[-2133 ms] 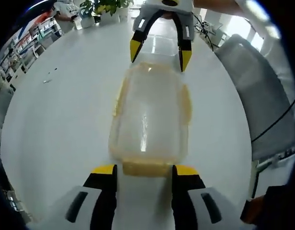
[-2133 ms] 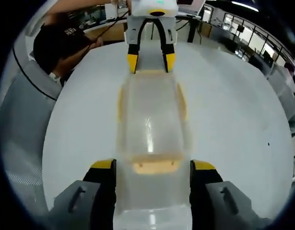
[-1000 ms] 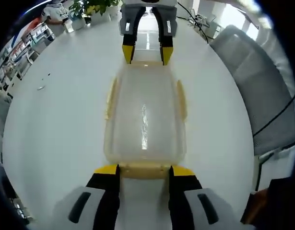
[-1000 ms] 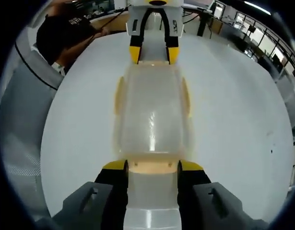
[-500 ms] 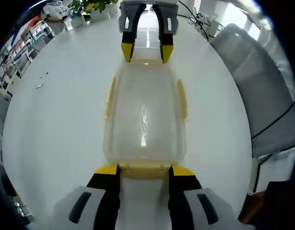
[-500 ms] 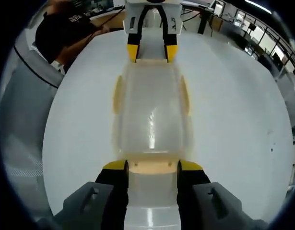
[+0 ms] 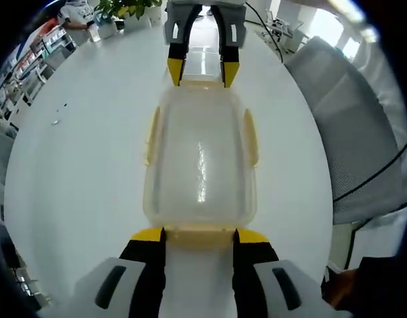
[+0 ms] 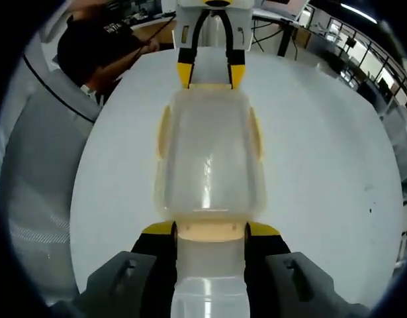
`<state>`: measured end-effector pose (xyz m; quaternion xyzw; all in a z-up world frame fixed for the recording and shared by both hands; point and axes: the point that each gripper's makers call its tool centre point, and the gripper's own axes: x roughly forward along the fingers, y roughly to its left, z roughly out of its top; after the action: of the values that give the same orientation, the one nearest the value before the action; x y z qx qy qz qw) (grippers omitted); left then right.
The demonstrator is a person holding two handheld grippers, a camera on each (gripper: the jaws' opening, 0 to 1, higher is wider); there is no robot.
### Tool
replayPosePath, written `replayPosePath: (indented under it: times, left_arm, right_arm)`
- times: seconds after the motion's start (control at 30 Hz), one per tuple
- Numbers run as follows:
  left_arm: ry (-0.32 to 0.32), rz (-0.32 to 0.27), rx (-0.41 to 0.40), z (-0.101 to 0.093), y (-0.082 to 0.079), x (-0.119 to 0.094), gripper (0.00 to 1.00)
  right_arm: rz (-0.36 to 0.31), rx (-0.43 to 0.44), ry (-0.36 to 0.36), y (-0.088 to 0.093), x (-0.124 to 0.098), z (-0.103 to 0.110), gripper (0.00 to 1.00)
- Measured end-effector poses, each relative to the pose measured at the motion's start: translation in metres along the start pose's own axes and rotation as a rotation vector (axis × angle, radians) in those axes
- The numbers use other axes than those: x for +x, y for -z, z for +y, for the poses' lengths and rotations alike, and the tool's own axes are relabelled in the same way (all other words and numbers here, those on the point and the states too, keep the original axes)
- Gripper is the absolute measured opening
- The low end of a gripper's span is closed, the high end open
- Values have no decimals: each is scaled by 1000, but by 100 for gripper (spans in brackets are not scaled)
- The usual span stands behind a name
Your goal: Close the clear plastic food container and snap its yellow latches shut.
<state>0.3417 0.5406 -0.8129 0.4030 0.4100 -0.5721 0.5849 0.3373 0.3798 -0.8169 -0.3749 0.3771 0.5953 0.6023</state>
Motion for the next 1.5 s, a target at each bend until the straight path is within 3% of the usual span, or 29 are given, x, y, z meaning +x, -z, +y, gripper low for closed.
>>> replayPosePath:
  times: [0.33,0.6,0.87,1.13,1.5]
  left_arm:
    - [-16,4,-9,-6,-23,-20,33]
    - [-38,1,-7,-6,-53,-26,33]
    - [-51,-2,6,-6,-92,-18,33]
    - [-56,-19,26,3,-141,-4,33]
    - [-34,-14,49,10,-179,20,33]
  right_arm:
    - [-31,-26,17,0,-30,5,36]
    - [-45,-40,36,17,-55,3,36]
    - [-51,-48,52,47,-82,2,36]
    - [-31,-25,72,95,-99,-7,36]
    - [-25,5,70,138,-113,-9,36]
